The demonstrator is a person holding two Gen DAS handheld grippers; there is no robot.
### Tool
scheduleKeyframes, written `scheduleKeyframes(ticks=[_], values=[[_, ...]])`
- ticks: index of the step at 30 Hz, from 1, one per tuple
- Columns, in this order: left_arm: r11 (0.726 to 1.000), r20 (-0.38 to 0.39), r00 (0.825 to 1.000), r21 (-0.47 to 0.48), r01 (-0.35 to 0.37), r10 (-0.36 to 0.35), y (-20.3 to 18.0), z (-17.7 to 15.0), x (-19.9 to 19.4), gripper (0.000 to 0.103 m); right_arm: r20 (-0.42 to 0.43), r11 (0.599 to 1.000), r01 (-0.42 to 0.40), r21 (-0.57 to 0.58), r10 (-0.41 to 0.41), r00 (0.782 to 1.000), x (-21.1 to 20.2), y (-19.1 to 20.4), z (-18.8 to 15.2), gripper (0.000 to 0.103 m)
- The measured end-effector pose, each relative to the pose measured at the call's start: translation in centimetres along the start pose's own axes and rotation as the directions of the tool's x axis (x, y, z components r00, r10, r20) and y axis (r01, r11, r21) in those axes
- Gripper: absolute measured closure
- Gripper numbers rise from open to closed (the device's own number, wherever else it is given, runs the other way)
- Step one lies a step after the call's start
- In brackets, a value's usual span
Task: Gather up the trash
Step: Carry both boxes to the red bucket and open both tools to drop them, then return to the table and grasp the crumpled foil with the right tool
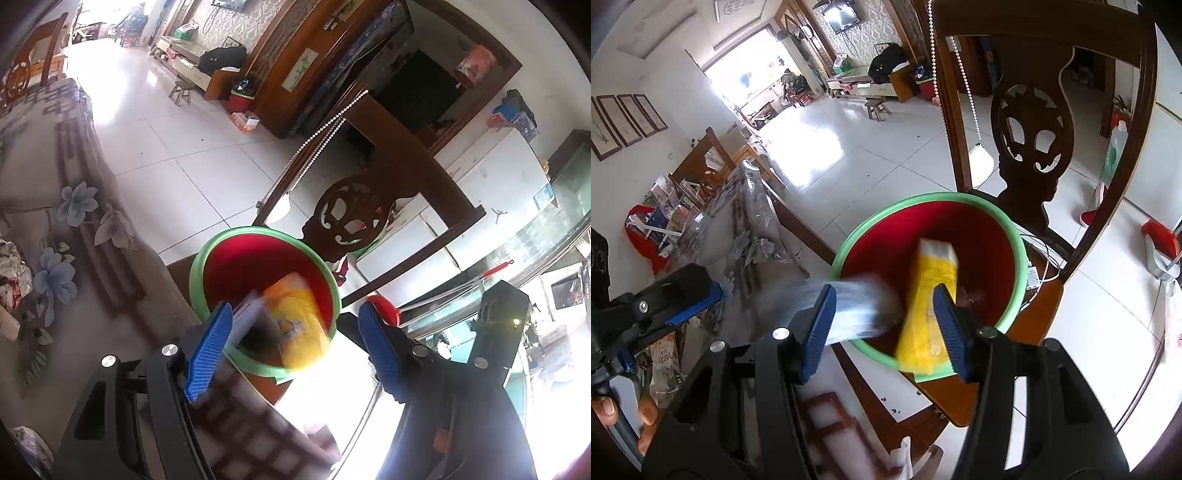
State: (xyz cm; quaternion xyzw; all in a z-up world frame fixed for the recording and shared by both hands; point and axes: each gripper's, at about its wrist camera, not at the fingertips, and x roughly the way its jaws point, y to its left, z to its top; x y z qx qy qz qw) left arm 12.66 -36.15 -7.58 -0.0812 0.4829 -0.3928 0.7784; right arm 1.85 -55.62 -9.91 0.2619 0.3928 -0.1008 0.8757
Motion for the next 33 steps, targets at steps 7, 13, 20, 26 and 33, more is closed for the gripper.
scheduleKeyframes(ticks=[7,13,20,26,33], values=[[1.000,0.036,0.999,-0.013,-0.010,0.010,0.6,-1.9,-3.1,0.037,0.026,1.000,-0.002,0.000,0.002,1.000,-2.3,0.6,0.5,0.048],[0.999,0.118,0.992,-0.015,-0.043,0.044,0.5,-2.6,-7.7,0.037,0.069,0.997,-0.068,-0.047,0.071,0.995,-5.2,3.6,1.2,0.046],[0.993,0.203,0.973,-0.062,-0.101,0.112,1.4,-6.5,-14.2,0.036,0.057,0.969,-0.185,-0.163,0.197,0.979,-7.6,10.0,0.5,0.030],[0.976,0.213,0.955,-0.120,-0.183,0.205,4.7,-11.2,-19.1,0.034,-0.091,0.926,-0.261,-0.271,0.245,0.965,-5.4,15.2,-2.7,0.028],[0.900,0.136,0.892,-0.142,-0.413,0.431,10.3,-17.2,-25.2,0.029,-0.202,0.881,-0.313,-0.353,0.255,0.946,-5.6,17.3,-5.0,0.025]])
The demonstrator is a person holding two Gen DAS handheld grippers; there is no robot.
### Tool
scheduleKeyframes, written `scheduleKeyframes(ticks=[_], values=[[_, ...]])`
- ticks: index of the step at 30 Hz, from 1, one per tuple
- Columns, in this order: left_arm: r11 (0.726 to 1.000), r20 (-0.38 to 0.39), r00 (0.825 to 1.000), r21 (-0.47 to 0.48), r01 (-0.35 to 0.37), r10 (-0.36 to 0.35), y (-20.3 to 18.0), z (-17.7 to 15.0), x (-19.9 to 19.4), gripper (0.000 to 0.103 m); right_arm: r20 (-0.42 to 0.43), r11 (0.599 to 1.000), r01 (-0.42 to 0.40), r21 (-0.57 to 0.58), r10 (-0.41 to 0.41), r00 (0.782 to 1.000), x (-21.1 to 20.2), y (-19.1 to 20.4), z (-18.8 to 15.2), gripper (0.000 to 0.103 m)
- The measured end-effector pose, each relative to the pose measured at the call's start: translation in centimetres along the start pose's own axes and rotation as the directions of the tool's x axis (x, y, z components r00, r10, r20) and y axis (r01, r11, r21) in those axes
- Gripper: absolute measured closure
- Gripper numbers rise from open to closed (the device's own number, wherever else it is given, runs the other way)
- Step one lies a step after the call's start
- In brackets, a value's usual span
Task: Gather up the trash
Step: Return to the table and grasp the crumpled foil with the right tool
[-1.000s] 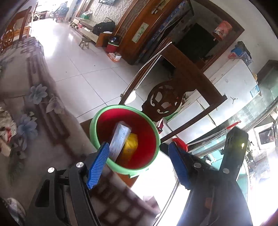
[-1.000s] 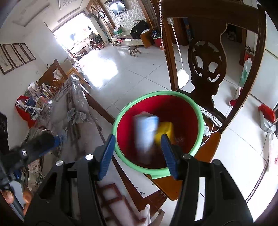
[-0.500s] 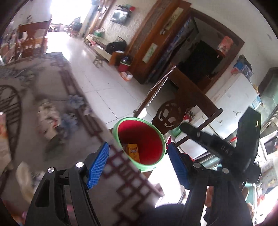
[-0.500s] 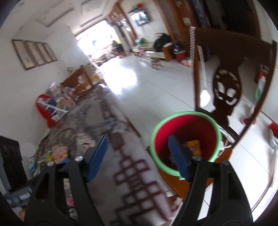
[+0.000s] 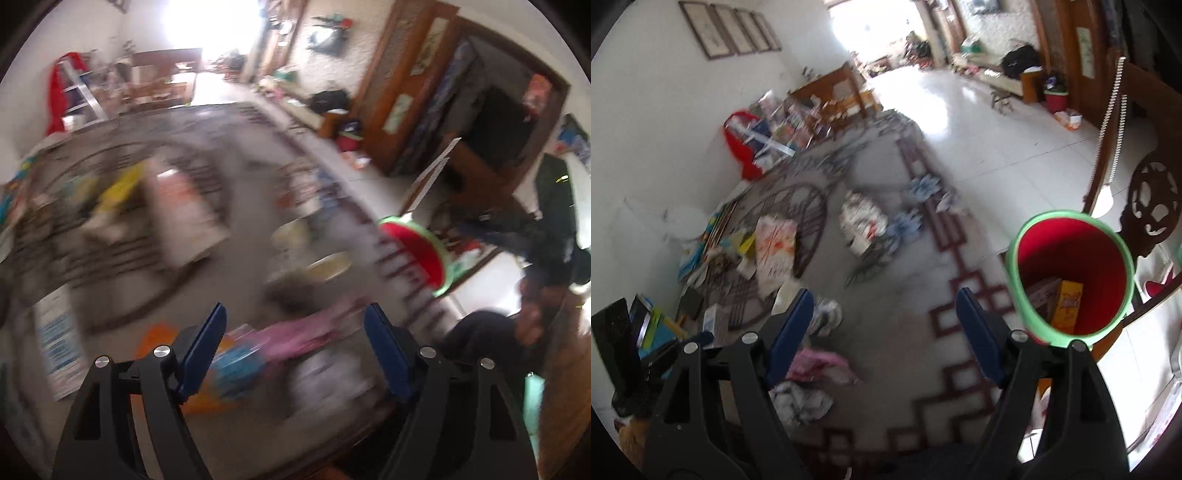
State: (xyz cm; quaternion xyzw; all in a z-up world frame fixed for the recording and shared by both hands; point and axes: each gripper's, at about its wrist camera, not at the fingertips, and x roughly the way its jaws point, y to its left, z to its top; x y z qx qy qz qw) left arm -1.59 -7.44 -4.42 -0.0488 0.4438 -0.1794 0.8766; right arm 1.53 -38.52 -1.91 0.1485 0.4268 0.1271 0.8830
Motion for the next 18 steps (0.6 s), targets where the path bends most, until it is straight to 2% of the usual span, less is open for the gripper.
scheduleKeyframes(ticks=[3,7,9,13,18], values=[[0.998,-0.064,0.997,-0.026,-0.055,0.053,2.9,-1.7,0.1,0.029,-0.049,0.996,-0.023,-0.081,0.019,0.999,0.8,2.2,-1.3,0.025],[0.997,-0.147,0.988,-0.037,-0.061,0.054,3.7,-3.4,1.9,0.029,-0.057,0.990,-0.010,-0.139,0.002,0.998,1.5,4.1,-2.1,0.025],[0.996,-0.165,0.984,-0.050,-0.072,0.063,4.0,-3.7,2.8,0.029,-0.056,0.988,0.001,-0.154,-0.010,0.998,1.7,4.4,-2.2,0.025],[0.985,-0.174,0.970,0.008,-0.170,0.169,3.9,-3.6,4.4,0.025,-0.060,0.988,-0.011,-0.152,0.002,0.998,1.6,4.4,-2.3,0.025],[0.973,-0.172,0.962,-0.058,-0.222,0.210,5.2,-2.4,5.9,0.025,-0.081,0.991,-0.005,-0.137,-0.006,0.997,2.3,4.2,-2.3,0.025]])
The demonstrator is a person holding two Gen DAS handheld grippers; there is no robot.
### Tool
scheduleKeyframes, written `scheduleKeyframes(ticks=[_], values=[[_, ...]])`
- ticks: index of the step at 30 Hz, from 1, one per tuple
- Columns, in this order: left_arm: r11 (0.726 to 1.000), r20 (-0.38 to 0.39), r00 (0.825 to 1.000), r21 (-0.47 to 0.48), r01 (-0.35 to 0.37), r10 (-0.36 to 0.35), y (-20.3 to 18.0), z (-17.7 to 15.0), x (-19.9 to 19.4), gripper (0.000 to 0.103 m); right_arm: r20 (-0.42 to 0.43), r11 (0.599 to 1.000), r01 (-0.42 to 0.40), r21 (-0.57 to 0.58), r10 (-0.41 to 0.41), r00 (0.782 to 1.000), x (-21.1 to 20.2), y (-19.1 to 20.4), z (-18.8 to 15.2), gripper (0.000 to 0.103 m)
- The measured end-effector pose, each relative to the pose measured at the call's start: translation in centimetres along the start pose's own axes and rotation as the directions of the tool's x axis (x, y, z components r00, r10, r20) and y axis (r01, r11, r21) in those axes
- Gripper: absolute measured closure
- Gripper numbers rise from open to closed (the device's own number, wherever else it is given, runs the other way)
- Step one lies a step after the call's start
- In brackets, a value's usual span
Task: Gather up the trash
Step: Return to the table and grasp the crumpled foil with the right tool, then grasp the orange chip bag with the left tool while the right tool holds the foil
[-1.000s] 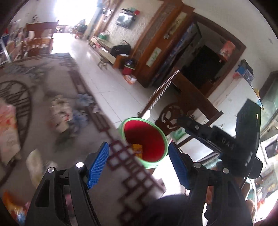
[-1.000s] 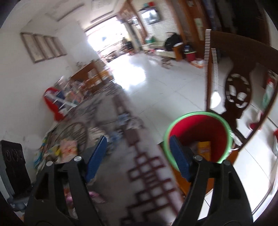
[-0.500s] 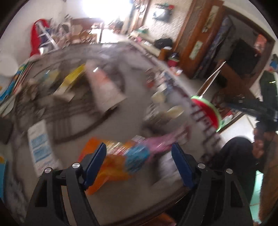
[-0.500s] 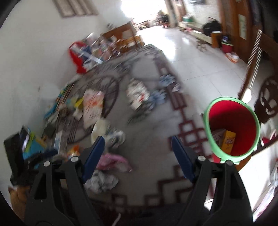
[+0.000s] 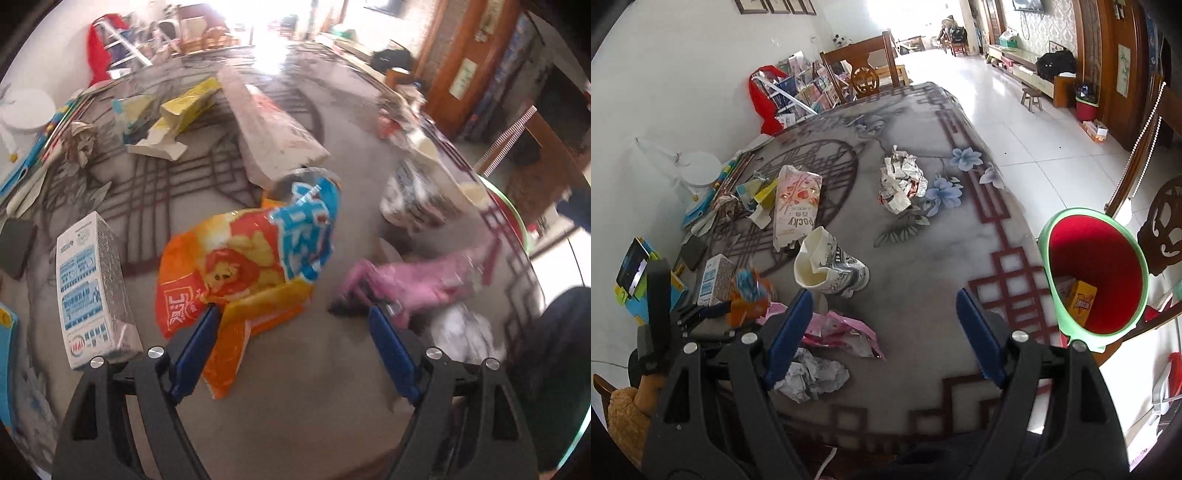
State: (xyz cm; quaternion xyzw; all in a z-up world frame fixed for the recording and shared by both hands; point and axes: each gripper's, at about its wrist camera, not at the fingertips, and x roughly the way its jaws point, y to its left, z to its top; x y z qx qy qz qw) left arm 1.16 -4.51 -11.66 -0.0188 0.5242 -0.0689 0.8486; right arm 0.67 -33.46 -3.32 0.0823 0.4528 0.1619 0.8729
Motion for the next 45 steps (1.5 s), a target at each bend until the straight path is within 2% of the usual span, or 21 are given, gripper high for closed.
scheduleKeyframes(ticks=[4,7,9,11,13,16,20,21,22,23,25,30,32,39,42,45], values=[[0.998,0.025,1.000,-0.066,-0.007,0.009,0.7,1.0,0.0,0.025,-0.026,0.998,0.013,-0.068,-0.015,1.000,0.5,1.1,-0.3,0.025],[0.999,0.054,0.998,-0.041,-0.015,0.017,0.6,1.0,-0.6,0.025,-0.087,0.992,-0.042,-0.119,0.032,0.996,1.0,2.3,-0.7,0.025],[1.000,0.066,0.998,-0.017,-0.023,0.024,0.7,1.0,-0.9,0.025,-0.161,0.980,-0.121,-0.157,0.095,0.982,1.8,3.5,-1.3,0.025],[1.000,0.063,0.998,-0.025,-0.018,0.020,1.2,1.3,-0.7,0.025,-0.252,0.960,-0.186,-0.210,0.131,0.959,3.1,5.2,-2.2,0.025],[0.999,0.041,0.999,-0.048,0.009,-0.007,1.9,1.6,-0.4,0.025,-0.308,0.945,-0.206,-0.255,0.123,0.943,4.3,6.6,-2.9,0.024],[0.999,0.062,0.998,-0.037,0.020,-0.018,1.8,1.8,-1.2,0.025,-0.387,0.920,-0.255,-0.299,0.127,0.913,6.4,8.7,-4.0,0.022],[0.999,0.083,0.996,-0.043,0.029,-0.025,2.3,1.8,-2.3,0.025,-0.444,0.898,-0.278,-0.340,0.108,0.890,9.2,10.8,-5.4,0.022],[0.998,0.084,0.996,-0.048,0.030,-0.026,2.5,1.8,-2.4,0.025,-0.449,0.895,-0.269,-0.355,0.089,0.889,10.1,11.2,-5.9,0.023],[0.998,0.083,0.996,-0.053,0.025,-0.020,2.8,1.8,-2.6,0.025,-0.451,0.892,-0.253,-0.375,0.063,0.890,10.7,11.5,-6.4,0.038],[0.998,0.080,0.997,-0.052,0.019,-0.015,2.9,1.8,-2.5,0.025,-0.452,0.889,-0.246,-0.387,0.050,0.891,10.9,11.7,-6.7,0.042],[0.999,0.067,0.998,-0.039,0.014,-0.012,3.2,2.0,-2.4,0.025,-0.437,0.892,-0.270,-0.363,0.093,0.895,10.5,11.5,-6.4,0.047],[1.000,0.002,1.000,0.031,0.000,0.000,2.7,2.7,-0.5,0.025,-0.354,0.925,-0.335,-0.182,0.256,0.899,9.4,8.8,-4.1,0.049],[0.998,-0.018,1.000,0.052,-0.016,0.017,2.4,2.9,0.4,0.024,-0.329,0.928,-0.351,-0.125,0.295,0.897,9.3,8.1,-3.5,0.049],[0.991,-0.059,0.992,0.088,-0.103,0.108,2.6,2.9,2.1,0.023,-0.283,0.932,-0.361,-0.047,0.334,0.899,9.3,6.8,-2.4,0.048],[0.993,-0.049,0.994,0.065,-0.098,0.101,3.2,2.8,2.0,0.026,-0.271,0.930,-0.368,-0.017,0.350,0.897,9.5,6.5,-2.1,0.048],[0.996,-0.033,0.996,0.047,-0.080,0.082,3.4,2.7,1.6,0.034,-0.272,0.929,-0.371,0.003,0.358,0.893,9.3,6.1,-2.1,0.048]])
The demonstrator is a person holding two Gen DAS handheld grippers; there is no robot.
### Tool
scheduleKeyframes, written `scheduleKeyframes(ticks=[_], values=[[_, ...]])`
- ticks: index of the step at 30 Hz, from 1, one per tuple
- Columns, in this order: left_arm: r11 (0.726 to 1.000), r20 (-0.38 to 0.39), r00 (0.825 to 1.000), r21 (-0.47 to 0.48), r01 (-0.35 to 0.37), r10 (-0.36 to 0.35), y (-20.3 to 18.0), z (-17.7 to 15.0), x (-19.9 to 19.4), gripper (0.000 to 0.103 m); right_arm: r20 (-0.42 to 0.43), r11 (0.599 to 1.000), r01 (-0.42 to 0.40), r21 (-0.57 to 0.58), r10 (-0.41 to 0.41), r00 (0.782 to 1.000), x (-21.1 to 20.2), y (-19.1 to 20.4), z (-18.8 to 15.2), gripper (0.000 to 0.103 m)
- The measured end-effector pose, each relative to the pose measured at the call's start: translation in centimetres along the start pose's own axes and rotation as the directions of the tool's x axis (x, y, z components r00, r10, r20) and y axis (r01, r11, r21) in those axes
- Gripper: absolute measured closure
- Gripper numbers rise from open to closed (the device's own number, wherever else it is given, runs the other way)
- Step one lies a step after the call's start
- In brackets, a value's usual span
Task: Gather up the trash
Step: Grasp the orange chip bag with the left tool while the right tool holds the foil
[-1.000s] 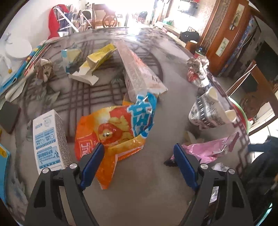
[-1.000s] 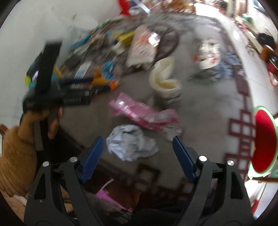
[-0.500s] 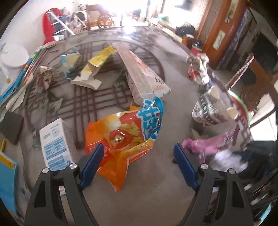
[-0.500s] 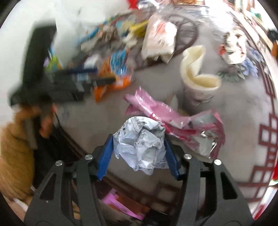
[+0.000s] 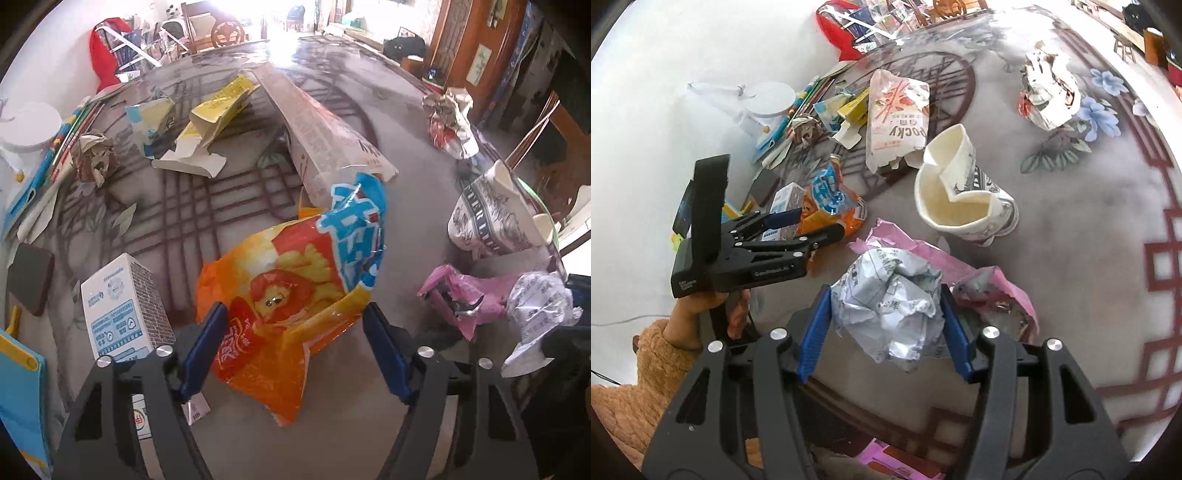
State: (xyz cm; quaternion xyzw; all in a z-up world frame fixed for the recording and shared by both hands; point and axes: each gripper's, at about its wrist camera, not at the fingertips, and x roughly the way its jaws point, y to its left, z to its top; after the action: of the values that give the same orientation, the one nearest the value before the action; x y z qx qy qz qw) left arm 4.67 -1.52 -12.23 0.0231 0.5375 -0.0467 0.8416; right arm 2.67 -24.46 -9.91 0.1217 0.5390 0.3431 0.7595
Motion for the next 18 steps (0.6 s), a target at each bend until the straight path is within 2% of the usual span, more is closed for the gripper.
scheduleKeyframes(ticks=[6,10,13,18], values=[[1.000,0.034,0.999,-0.007,-0.004,0.004,-0.1,-0.3,-0.4,0.039,0.017,1.000,0.006,-0.019,-0.006,1.000,-0.5,0.3,-0.3,0.048],[0.997,0.090,0.996,-0.066,0.032,-0.026,0.5,-0.3,-1.8,0.047,0.042,1.000,0.007,-0.019,-0.006,0.999,-1.0,0.2,-0.3,0.048],[0.985,0.160,0.985,-0.151,0.085,-0.061,1.4,-0.4,-3.2,0.048,0.085,0.999,0.023,-0.037,-0.019,0.996,-1.7,0.5,-0.2,0.048],[0.965,0.249,0.963,-0.208,0.158,-0.104,1.2,-0.4,-5.2,0.048,0.145,0.995,0.050,-0.083,-0.038,0.989,-2.7,1.3,-0.2,0.048]])
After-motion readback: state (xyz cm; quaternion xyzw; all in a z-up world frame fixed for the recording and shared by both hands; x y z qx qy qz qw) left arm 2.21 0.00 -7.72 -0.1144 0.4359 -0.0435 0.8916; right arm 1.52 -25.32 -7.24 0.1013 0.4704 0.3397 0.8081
